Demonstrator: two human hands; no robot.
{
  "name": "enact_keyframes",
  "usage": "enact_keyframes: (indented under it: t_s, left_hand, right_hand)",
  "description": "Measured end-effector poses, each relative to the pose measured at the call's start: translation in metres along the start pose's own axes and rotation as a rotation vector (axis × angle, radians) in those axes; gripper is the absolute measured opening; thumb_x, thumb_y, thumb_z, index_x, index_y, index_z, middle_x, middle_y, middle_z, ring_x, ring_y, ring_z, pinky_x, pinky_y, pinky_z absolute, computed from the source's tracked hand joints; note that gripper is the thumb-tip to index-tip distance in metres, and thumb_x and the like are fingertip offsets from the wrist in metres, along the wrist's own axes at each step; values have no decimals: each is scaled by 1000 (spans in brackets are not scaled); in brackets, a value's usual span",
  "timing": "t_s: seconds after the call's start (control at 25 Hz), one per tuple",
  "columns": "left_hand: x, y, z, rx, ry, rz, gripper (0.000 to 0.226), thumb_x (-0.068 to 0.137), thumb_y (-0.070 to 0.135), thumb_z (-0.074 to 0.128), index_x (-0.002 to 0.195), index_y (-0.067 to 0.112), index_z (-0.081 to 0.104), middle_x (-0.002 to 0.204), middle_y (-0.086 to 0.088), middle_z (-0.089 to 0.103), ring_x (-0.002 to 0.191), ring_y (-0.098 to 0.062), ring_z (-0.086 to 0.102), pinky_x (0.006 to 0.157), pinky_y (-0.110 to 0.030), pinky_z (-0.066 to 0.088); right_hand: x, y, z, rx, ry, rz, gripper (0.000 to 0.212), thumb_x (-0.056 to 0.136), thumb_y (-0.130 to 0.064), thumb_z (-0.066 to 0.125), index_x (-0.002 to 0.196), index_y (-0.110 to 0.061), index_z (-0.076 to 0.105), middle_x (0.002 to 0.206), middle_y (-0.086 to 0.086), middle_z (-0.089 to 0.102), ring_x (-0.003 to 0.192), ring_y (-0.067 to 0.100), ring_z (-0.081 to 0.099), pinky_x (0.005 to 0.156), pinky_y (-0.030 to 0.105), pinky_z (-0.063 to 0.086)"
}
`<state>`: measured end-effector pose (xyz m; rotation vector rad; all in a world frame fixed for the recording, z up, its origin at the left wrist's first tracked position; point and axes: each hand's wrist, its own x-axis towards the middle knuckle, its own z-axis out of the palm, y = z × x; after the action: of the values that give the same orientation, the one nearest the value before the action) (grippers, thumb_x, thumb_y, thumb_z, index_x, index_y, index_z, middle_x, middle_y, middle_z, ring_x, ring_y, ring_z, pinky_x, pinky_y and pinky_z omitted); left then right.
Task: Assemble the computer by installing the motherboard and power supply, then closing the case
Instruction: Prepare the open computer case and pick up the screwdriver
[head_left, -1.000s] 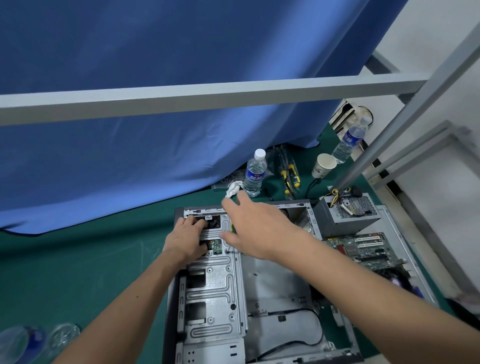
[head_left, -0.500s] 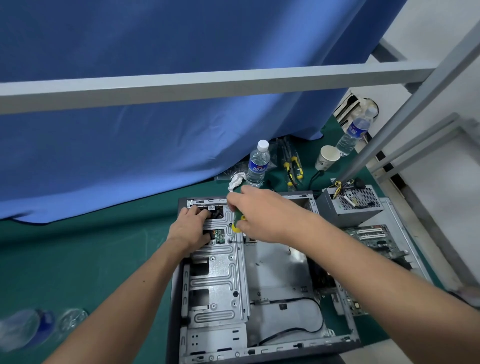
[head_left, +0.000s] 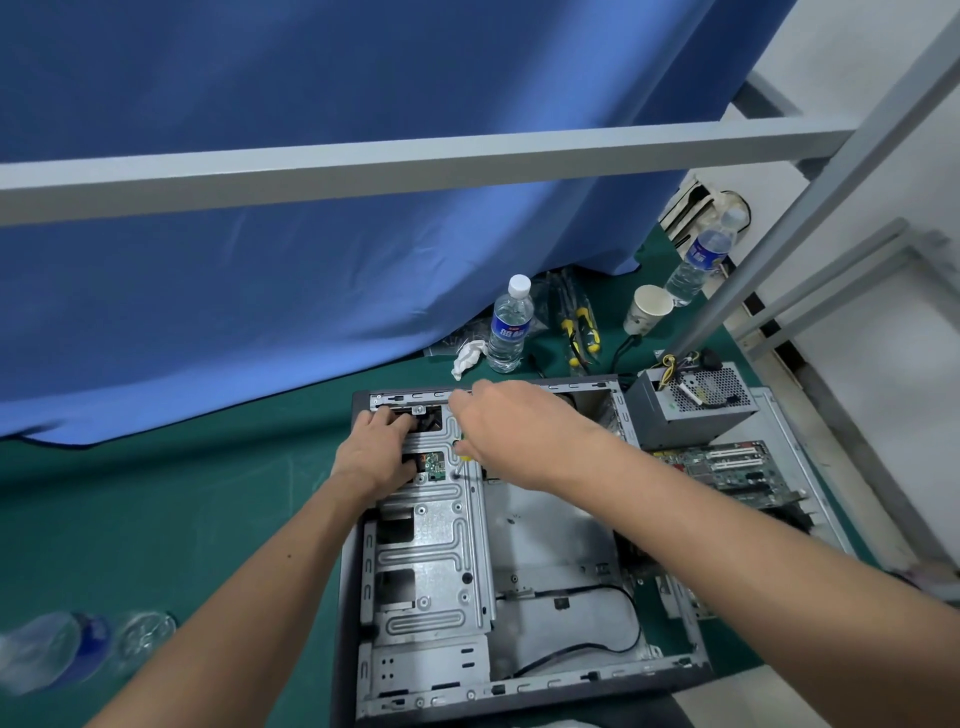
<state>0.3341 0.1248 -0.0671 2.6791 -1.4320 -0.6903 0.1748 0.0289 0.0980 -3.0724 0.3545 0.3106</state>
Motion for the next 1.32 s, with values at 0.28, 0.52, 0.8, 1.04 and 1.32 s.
enact_keyframes:
  t_s: [0.28,0.52,0.8,1.04,1.32]
  left_hand:
    - [-8,7,2,23,0,-34,57,94,33,56,146,25,37,139,-1,41,129,-25,31,97,-41,46]
    - [-38,18,22,37,109,-61,60,102,28,39,157,25,17,164,4,16,142,-22,21,107,-43,32]
    - [-81,68,56,-222,250,-181,63,104,46,26,159,17,14,165,-8,7,152,-23,3,124,-42,8]
    - [-76,111,79,-141,223,-279,73,101,54,22,158,19,-8,165,-9,-11,151,-26,-17,122,-53,-1]
    - [-72,114,95,-98,334,-311,80,86,48,31,158,17,17,165,-11,14,153,-25,1,120,-54,6]
  right_hand:
    - [10,-12,-5,-11,-17,70,15,96,-21,55,102,-8,59,100,12,69,94,34,65,66,34,36]
    - [-8,7,-24,131,188,138,25,93,-40,54,102,-17,56,88,7,67,84,30,63,62,32,33]
    - [-112,80,55,1465,222,985,24,91,-23,66,105,-4,67,86,13,73,59,14,53,53,25,42]
    - [-159,108,117,1894,44,945,26,93,-1,58,119,2,56,104,22,72,89,29,72,65,31,56]
    - [-182,149,170,1526,17,973,23,95,-27,63,84,-7,58,66,5,56,60,19,56,64,32,49]
